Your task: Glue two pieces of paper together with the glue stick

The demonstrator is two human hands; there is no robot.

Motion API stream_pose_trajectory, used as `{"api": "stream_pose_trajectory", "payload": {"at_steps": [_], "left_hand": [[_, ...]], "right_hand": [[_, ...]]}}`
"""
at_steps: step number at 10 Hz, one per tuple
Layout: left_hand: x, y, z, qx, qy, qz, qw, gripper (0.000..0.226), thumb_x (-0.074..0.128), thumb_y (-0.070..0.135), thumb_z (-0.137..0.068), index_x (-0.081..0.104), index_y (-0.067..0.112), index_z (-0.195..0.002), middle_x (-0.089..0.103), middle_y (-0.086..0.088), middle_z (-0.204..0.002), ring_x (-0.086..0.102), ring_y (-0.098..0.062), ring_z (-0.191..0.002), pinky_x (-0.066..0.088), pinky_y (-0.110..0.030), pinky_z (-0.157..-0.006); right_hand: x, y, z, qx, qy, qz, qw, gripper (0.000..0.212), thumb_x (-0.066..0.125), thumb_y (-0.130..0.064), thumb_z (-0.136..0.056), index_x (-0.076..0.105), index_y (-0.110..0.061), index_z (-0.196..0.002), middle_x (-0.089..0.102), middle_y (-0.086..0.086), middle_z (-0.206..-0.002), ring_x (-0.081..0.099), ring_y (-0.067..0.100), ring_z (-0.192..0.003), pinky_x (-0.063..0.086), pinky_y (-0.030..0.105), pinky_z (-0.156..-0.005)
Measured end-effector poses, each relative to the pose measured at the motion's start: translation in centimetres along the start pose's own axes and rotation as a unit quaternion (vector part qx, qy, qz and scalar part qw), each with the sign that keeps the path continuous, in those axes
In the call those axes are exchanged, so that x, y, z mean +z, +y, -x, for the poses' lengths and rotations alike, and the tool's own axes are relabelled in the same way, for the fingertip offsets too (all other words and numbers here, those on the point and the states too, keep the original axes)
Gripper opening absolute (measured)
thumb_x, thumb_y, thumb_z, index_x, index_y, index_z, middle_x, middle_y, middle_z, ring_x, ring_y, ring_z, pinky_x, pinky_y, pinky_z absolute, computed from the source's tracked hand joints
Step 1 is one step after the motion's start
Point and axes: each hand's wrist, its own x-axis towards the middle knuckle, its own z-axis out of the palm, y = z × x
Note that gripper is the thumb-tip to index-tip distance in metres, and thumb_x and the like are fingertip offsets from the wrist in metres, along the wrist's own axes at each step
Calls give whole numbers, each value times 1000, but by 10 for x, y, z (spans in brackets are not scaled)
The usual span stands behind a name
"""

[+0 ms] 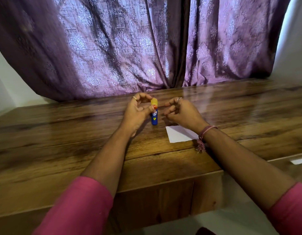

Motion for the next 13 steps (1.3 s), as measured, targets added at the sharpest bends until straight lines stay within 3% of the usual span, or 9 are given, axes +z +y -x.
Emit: {"api": "stream_pose_trajectory", "payload": {"at_steps": [1,2,4,7,9,10,11,12,13], "left_hand": [[0,0,1,-12,0,6,1000,34,62,-11,-80,55,18,-94,63,8,-97,62,-1,-69,52,-21,-57],[1,-1,0,-39,-11,24,999,32,60,-12,-81,57,12,-102,65,0,-91,64,-3,-68,55,-20,-61],[0,-5,-3,-35,-24,-35,999,41,60,-12,-81,57,14,-112,62,-2,-84,57,-8,-73,50,-16,-63],[-7,-12,-5,-60,-59,-41,996,45,60,-11,-81,56,20,-115,65,-2,-95,61,-8,-88,51,-25,-75],[-10,-11,-5,-58,-71,-46,995,52,61,-8,-83,49,9,-130,65,3,-98,63,3,-83,53,-20,-74],[-11,-7,-7,-76,-19,21,997,35,58,1,-88,57,13,-121,69,5,-98,63,-13,-94,49,-44,-92],[-16,-4,-11,-23,75,-29,996,21,52,9,-93,60,15,-112,66,-2,-107,59,-14,-101,43,-42,-100],[-23,1,-13,72,128,-194,970,23,51,15,-96,60,9,-116,65,-11,-114,57,-10,-99,43,-16,-93],[-24,1,-12,125,131,-302,936,26,51,16,-95,61,6,-117,62,-13,-115,58,-13,-99,42,-14,-89]], "right_hand": [[-3,4,-2,12,1,19,1000,29,64,9,-77,59,-15,-91,66,-4,-68,67,4,-60,57,25,-53],[-3,5,-2,6,4,47,999,31,67,6,-77,56,-23,-83,65,-6,-66,63,-5,-57,53,18,-53],[-1,9,-3,6,-6,55,998,30,67,5,-76,57,-23,-79,73,9,-77,72,19,-76,61,39,-71],[-1,13,-5,6,-13,73,997,30,67,2,-76,58,-27,-77,74,10,-77,72,18,-79,59,42,-79],[-1,13,-5,4,-11,81,997,30,68,2,-76,58,-26,-76,74,10,-77,71,14,-76,60,38,-76],[-2,13,-5,3,-7,86,996,27,67,2,-76,59,-23,-77,74,12,-79,71,18,-79,60,37,-77],[-2,13,-5,-3,3,105,994,17,64,-2,-80,63,-18,-85,73,10,-80,69,18,-80,58,31,-77],[-4,13,-5,-12,21,119,993,16,60,-2,-81,64,-16,-88,70,3,-78,63,8,-72,49,9,-61],[-4,10,-4,-14,41,109,993,17,60,-2,-81,62,-17,-89,65,-4,-74,58,1,-67,43,2,-56]]}}
